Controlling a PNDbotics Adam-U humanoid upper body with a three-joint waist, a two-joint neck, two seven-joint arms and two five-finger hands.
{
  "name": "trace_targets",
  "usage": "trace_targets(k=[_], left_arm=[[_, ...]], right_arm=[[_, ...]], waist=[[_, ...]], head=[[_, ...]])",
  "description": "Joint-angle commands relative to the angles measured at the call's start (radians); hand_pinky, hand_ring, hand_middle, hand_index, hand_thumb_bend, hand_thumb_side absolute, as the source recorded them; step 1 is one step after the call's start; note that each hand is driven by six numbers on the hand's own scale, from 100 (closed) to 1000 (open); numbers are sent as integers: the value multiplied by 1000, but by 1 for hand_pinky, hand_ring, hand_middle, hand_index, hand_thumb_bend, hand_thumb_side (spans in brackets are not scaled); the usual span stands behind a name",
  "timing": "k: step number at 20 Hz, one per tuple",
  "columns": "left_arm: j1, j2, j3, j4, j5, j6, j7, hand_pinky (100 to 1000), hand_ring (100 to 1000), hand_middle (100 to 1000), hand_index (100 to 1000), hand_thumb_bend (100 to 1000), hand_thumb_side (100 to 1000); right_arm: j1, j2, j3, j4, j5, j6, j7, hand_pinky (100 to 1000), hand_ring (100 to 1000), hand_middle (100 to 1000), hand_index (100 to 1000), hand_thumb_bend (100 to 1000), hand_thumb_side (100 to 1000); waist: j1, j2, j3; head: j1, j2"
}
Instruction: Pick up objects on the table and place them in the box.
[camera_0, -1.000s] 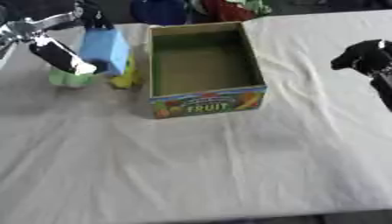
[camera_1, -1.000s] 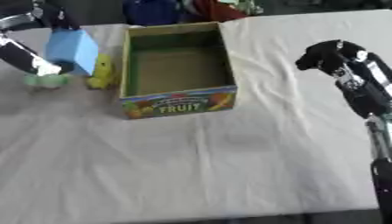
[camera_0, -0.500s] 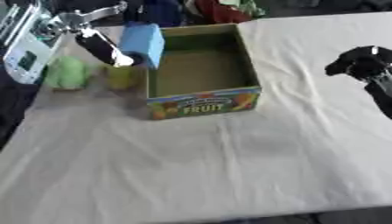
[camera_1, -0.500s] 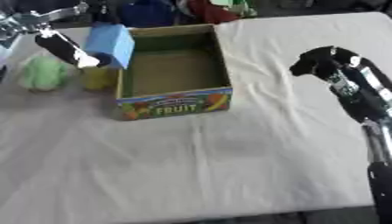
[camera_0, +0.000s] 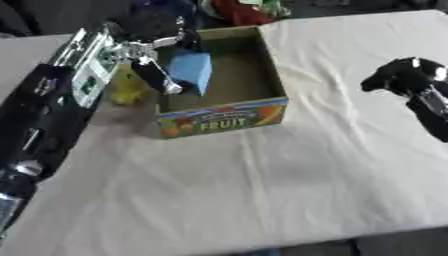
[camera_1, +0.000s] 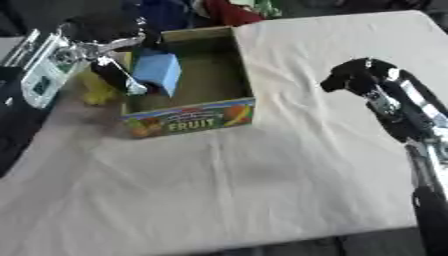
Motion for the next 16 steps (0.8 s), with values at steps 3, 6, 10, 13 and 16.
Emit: trace_targets(k=[3,6,10,13,16], left_arm=[[-11,-27,-3,36,-40,-23,32,712,599,543,780,409,288],[-4,-38,-8,47,-39,-33,33,717,610,568,798,437,319],[-2,-34,-12,32,-7,-38,25,737,639,619,823,535,401],[-9,-20,-10,-3,10,-28,23,761,685,675,842,728,523],[-10,-5,-10,-39,13,-15,28,779,715,710,853,839,582]], right_arm=[[-17,-4,1,-5,-5,-1,8,730,710,620,744,100,655],[-18,-4,1,-5,-5,-1,8,730,710,620,744,100,653],[-18,-4,1,-4,-3,1,10,730,711,620,744,100,656],[-19,-5,0,-4,-3,1,10,730,711,620,744,100,654],[-19,-6,-2,-3,-3,1,9,731,711,620,744,100,652]], waist=[[-5,-13,-13],[-4,-12,-17],[-1,-11,-16],[0,-11,-13],[0,-11,-11]], head=[[8,-10],[9,-11],[7,-13],[5,-16],[3,-19]])
